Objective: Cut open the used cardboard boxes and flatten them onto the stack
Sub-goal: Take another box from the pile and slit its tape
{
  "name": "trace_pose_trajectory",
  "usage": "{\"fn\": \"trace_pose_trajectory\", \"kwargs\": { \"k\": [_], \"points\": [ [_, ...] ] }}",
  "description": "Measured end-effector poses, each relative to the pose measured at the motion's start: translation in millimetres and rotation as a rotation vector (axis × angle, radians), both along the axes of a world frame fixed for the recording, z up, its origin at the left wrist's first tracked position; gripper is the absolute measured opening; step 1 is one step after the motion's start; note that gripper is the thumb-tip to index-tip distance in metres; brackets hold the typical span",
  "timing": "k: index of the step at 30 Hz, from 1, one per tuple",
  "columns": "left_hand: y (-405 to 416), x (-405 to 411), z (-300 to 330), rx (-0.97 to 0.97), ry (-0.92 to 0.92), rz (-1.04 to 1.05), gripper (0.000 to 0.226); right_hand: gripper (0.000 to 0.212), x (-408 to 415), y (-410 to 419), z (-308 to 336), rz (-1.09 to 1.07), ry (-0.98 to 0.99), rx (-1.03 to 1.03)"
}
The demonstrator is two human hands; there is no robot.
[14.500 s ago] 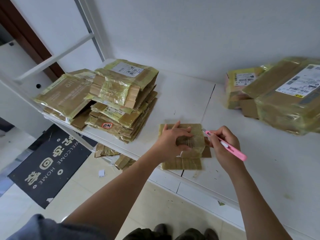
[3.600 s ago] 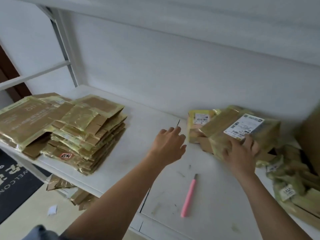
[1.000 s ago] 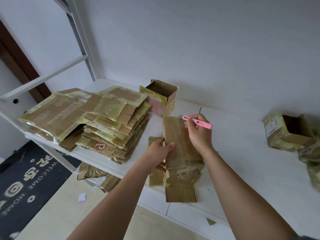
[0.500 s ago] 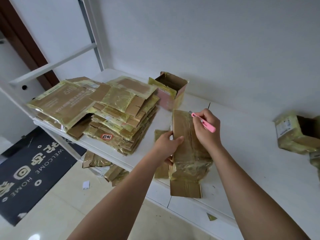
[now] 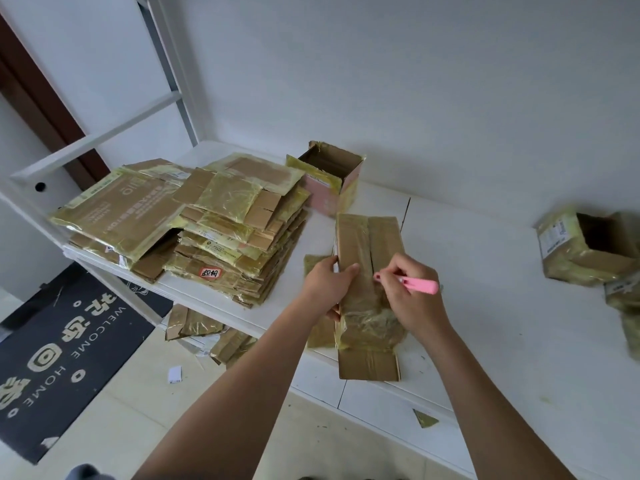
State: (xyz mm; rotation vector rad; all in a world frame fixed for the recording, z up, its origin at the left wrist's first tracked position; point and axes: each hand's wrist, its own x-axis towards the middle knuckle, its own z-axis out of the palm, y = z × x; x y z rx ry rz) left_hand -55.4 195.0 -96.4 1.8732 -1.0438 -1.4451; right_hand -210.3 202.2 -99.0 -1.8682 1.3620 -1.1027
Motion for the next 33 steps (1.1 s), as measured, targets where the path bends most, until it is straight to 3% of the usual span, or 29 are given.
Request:
{"fn": "trace_pose_trajectory", "kwargs": {
  "k": [5, 10, 15, 19, 21, 23, 26, 29, 33],
  "points": [
    [2.2, -3.3, 4.1, 0.004, -0.028, 0.006, 0.055, 0.022, -16.7, 61.8, 2.8, 0.080, -0.087, 0.009],
    [7.1, -7.1, 9.4, -0.080, -0.045, -0.023, 0.071, 0.019, -34.1, 90.1, 5.6, 0.020, -0.267, -0.016],
    [18.1, -29.6, 13.0, -0.176, -0.147, -0.117, 0.054, 0.014, -44.8, 103.7, -15.8, -0.333, -0.480, -0.022],
    [32.4, -64.0, 16.2, -0.182, -0.126, -0.129, 0.063, 0.004, -43.8, 98.7, -23.3, -0.470, -0.690, 0.049],
    [39.1, -75.8, 18.4, -0.220, -0.284, -0.231, 0.070, 0.004, -48.5, 91.6, -19.4, -0.525, -0.689, 0.003],
    [41.3, -79.6, 22.2, -0.279, -0.601, -0.295, 0.063, 0.004, -57.5, 81.4, -16.5, -0.554, -0.722, 0.011],
    [33.4, -77.8, 22.8, -0.518, -0.975, -0.353, 0.050, 0.017, -70.9, 67.0, -14.9, -0.525, -0.859, 0.117],
    [14.1, -70.1, 19.4, -0.738, -1.008, -0.599, 0.058, 0.024, -79.9, 61.5, -16.4, -0.549, -0.929, 0.147],
    [0.7, -53.1, -4.9, -0.550, -0.829, -0.827, 0.055, 0.007, -81.1, 66.6, -25.9, -0.630, -0.905, 0.040]
  ]
}}
